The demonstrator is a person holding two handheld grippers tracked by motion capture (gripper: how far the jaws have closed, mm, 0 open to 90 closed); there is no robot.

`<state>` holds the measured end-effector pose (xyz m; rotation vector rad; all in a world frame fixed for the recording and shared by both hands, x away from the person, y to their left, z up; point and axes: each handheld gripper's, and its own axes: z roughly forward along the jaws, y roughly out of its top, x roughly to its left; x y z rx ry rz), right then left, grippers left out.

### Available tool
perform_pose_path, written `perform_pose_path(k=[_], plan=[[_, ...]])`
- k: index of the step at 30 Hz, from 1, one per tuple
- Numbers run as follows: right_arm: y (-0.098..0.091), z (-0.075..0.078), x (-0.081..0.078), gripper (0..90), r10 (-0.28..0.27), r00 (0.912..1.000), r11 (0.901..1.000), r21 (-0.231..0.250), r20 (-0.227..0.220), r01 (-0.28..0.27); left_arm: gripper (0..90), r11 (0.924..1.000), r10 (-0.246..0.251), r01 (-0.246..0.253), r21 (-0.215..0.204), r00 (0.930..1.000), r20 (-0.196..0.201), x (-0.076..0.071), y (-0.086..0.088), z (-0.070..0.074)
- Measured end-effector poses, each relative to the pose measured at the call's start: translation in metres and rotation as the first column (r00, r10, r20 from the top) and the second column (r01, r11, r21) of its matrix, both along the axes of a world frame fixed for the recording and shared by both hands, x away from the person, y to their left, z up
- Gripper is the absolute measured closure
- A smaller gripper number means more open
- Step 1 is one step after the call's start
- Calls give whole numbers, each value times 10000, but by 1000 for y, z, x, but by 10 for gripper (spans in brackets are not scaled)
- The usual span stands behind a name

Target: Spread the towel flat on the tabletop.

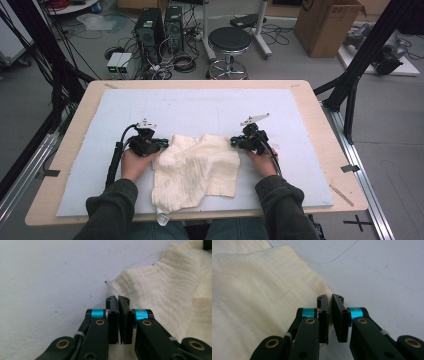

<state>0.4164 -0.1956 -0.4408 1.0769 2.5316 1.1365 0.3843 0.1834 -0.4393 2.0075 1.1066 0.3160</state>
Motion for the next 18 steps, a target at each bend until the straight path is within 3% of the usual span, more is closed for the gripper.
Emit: perform_pose_path(k=[2, 4, 6, 8, 9, 11, 13, 14, 15, 18], plan=[[-1, 2, -2, 851, 99, 9999, 9999, 48, -73, -99, 870, 10000, -22, 21, 58, 9998, 199, -2, 3, 4], [-4, 11, -7, 853, 133, 9993, 9998, 142, 359, -138, 873, 10000, 80, -79, -35, 9990, 445, -4, 6, 11], [-4, 16, -8, 853, 124, 9992, 9998, 127, 370, -128, 873, 10000, 92, -94, 22, 9980, 620, -3, 8, 18], [-7, 32, -6, 854, 102, 9976, 9999, 43, 681, -105, 874, 9995, 303, -299, -59, 9950, 954, 4, 9, 32], [-8, 39, -4, 854, 42, 9966, 10000, 47, 823, -47, 874, 9995, 303, -299, -59, 9950, 954, 4, 9, 32], [-9, 50, 4, 854, -108, 9943, 9998, -130, 1064, 122, 874, 9972, 742, -737, -81, 9896, 1232, 21, 8, 42], [-9, 59, 22, 850, -460, 9910, 9984, -262, 1255, 497, 864, 9931, 1161, -1133, -293, 9859, 1207, 36, 7, 48], [-10, 62, 31, 822, -781, 9878, 9964, -211, 1348, 817, 805, 9885, 1507, -1477, -330, 9801, 1291, 42, 5, 51], [-11, 65, 39, 744, -1212, 9819, 9919, -190, 1457, 1253, 715, 9863, 1628, -1582, -466, 9791, 1217, 46, 5, 53], [-16, 67, 51, 705, -1632, 9790, 9866, 151, 1220, 1626, 672, 9874, 1467, -1370, -796, 9803, 1321, 47, 6, 56]])
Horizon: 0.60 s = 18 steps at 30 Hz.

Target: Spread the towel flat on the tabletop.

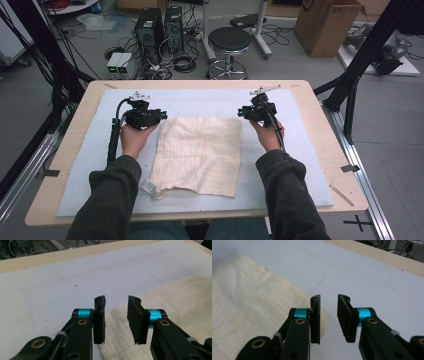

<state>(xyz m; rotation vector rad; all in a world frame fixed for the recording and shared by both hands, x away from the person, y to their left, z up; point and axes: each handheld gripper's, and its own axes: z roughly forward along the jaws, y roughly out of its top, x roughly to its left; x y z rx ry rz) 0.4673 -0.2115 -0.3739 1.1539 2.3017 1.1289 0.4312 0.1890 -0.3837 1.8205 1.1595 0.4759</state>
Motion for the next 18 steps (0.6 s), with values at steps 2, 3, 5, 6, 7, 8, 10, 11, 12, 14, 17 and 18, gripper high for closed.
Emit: perform_pose_path(k=[2, 3, 5, 6, 7, 8, 10, 11, 12, 14, 17, 18], plan=[[-1, -1, -3, 672, 243, 9995, 9995, 204, -188, -239, 641, 9994, -233, 232, 250, 9997, 36, -4, 1, 1], [0, -2, -6, 671, 381, 9991, 9992, 108, -158, -379, 638, 9986, -446, 443, 301, 9990, 97, -10, 5, 0], [0, -4, -16, 657, 658, 9978, 9978, -39, -88, -658, 635, 9983, -561, 558, 187, 9984, 119, -15, 7, 0], [-1, -5, -21, 648, 812, 9967, 9967, 45, -84, -812, 624, 9968, -795, 792, 128, 9966, 215, -23, 11, -1], [-2, -6, -25, 640, 913, 9958, 9957, 191, -99, -911, 614, 9968, -795, 792, 128, 9966, 215, -23, 11, -1], [-3, -8, -32, 631, 1109, 9937, 9931, 412, -150, -1102, 609, 9952, -966, 962, 177, 9950, 248, -30, 13, -2], [-3, -9, -43, 600, 1553, 9873, 9867, 539, -345, -1533, 591, 9907, -1346, 1341, 217, 9905, 270, -42, 15, -4], [-2, -10, -50, 597, 1786, 9832, 9825, 610, -374, -1761, 582, 9883, -1510, 1503, 260, 9881, 286, -48, 16, -5], [-1, -10, -59, 597, 1968, 9803, 9791, 549, -135, -1958, 581, 9852, -1695, 1683, 337, 9849, 351, -55, 18, -7], [1, -10, -74, 585, 2322, 9727, 9709, 618, -62, -2314, 557, 9767, -2118, 2102, 437, 9766, 371, -73, 20, -11], [2, -13, -96, 575, 2813, 9596, 9567, 758, 98, -2812, 544, 9673, -2460, 2433, 723, 9687, 318, -87, 21, -13], [2, -13, -96, 575, 2813, 9596, 9567, 758, 98, -2812, 544, 9649, -2560, 2529, 710, 9659, 387, -94, 22, -14]])
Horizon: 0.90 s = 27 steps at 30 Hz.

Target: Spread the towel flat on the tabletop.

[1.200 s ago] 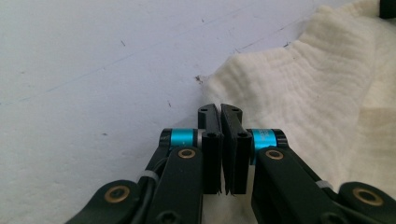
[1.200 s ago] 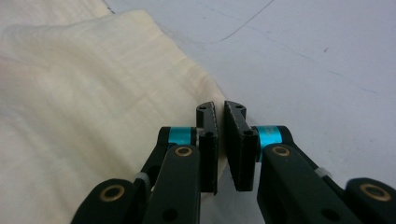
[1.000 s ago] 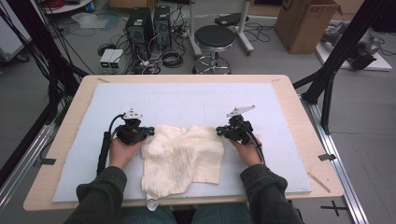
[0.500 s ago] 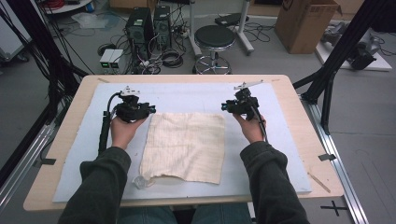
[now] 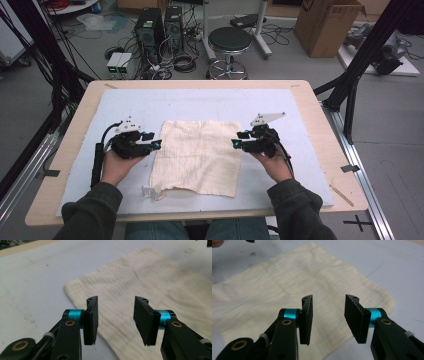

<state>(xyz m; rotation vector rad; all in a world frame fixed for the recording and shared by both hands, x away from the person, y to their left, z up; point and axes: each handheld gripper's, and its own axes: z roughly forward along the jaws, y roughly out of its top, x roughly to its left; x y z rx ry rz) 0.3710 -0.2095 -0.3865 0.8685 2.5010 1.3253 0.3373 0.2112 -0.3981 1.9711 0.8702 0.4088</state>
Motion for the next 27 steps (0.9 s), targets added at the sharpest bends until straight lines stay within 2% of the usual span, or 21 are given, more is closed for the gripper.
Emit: perform_pose_path(k=[1, 2, 4, 5, 7, 8, 12, 15, 18, 19, 20, 22, 23, 24, 27], plan=[[-1, -3, -13, 568, 277, 9996, 9995, 164, 16, -277, 540, 9999, -93, 93, -65, 10000, 1, -7, 1, -2], [-1, -5, -19, 561, 329, 9994, 9993, 193, -53, -328, 536, 9998, -208, 208, -68, 9998, -8, -13, 3, -4], [-1, -10, -30, 549, 608, 9981, 9978, 258, -27, -607, 528, 9991, -277, 276, -331, 9996, -37, -25, 5, -8], [-1, -13, -35, 547, 710, 9974, 9970, 317, -108, -707, 520, 9991, -335, 332, -270, 9994, -115, -29, 6, -9], [-1, -16, -40, 542, 820, 9965, 9962, 303, -173, -814, 521, 9977, -565, 564, -368, 9984, -10, -40, 8, -12], [1, -20, -49, 536, 1045, 9944, 9944, 166, -181, -1042, 519, 9967, -702, 700, -408, 9975, -44, -44, 9, -14], [3, -25, -59, 534, 1440, 9895, 9895, 99, -134, -1439, 515, 9932, -1150, 1147, -182, 9932, -163, -58, 8, -20], [5, -31, -71, 550, 1786, 9836, 9839, -35, -235, -1787, 515, 9909, -1347, 1346, -45, 9905, -273, -64, 7, -25], [6, -35, -76, 572, 1906, 9811, 9816, -57, -346, -1909, 508, 9872, -1526, 1544, 395, 9872, -453, -66, 4, -30], [9, -39, -78, 595, 2068, 9777, 9781, -181, -359, -2076, 507, 9854, -1570, 1599, 586, 9863, -502, -67, 3, -31], [9, -39, -78, 595, 2068, 9777, 9781, -181, -359, -2076, 510, 9854, -1570, 1599, 586, 9863, -502, -67, 3, -31], [15, -45, -79, 628, 2311, 9716, 9705, -583, -504, -2339, 537, 9835, -1667, 1704, 616, 9841, -614, -67, 2, -33], [15, -45, -79, 628, 2311, 9716, 9705, -583, -504, -2339, 537, 9814, -1763, 1808, 640, 9818, -704, -66, 2, -34], [18, -48, -79, 641, 2422, 9684, 9643, -953, -595, -2470, 572, 9791, -1850, 1907, 701, 9794, -805, -66, 1, -35], [20, -50, -79, 655, 2494, 9660, 9589, -1223, -679, -2561, 591, 9713, -2039, 2151, 1016, 9728, -1096, -65, -1, -39]])
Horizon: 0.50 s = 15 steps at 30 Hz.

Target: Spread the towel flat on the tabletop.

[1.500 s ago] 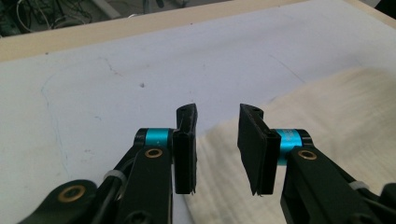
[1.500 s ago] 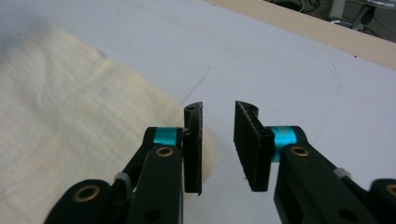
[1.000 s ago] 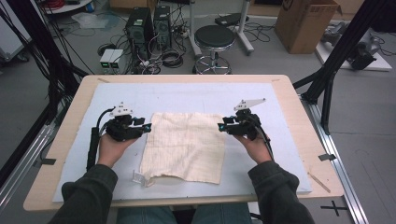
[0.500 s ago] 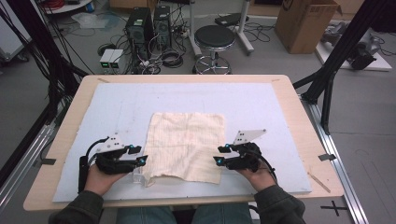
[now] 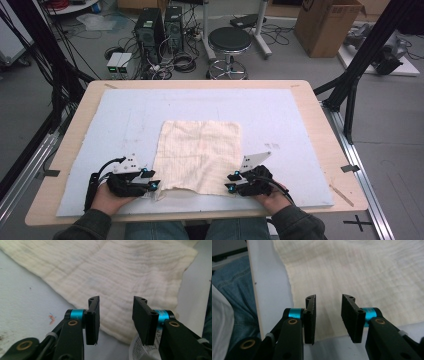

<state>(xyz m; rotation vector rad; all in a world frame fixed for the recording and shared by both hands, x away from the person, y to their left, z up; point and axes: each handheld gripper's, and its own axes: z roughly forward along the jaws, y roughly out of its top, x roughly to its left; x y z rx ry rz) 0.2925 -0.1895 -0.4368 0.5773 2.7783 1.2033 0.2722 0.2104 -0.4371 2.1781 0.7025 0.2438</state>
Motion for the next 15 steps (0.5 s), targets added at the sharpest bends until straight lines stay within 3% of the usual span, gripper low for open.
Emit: perform_pose_path(k=[1, 5, 11, 15], plan=[[1, -2, 0, 682, 127, 9998, 9995, -297, 170, -122, 603, 9999, -100, 100, 58, 9999, -114, 1, -1, -1], [2, -2, 1, 729, 157, 9994, 9988, -463, 315, -143, 653, 9996, -193, 191, 207, 9998, 57, -1, -4, -3], [0, -2, 6, 856, 217, 9997, 9992, -349, 147, -211, 775, 9992, -180, 170, 352, 9994, 293, -2, -7, -4], [0, -1, 6, 877, 270, 9996, 9988, -405, 79, -267, 828, 9989, -321, 308, 358, 9989, 340, -3, -8, -4]])
